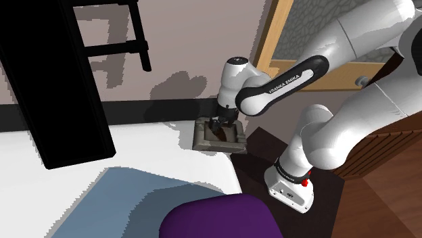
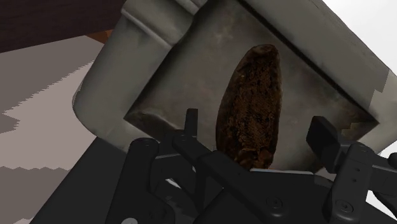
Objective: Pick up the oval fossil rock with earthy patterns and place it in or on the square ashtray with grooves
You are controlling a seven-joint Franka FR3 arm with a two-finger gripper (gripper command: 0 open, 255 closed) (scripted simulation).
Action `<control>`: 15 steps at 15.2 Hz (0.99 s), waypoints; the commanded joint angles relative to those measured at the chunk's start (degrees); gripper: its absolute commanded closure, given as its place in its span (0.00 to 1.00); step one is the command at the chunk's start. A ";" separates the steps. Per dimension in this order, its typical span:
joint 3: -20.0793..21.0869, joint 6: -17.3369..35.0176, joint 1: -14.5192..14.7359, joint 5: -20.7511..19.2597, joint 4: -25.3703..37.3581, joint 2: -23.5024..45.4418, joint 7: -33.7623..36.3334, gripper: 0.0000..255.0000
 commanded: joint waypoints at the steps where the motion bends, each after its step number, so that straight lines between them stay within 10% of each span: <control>1: 0.00 0.00 0.00 0.00 0.00 0.00 0.00 0.00; 7: 1.11 -10.53 -0.01 0.60 3.33 -7.22 0.04 0.00; 15: 1.12 -10.53 -0.02 0.61 3.33 -7.22 0.03 0.00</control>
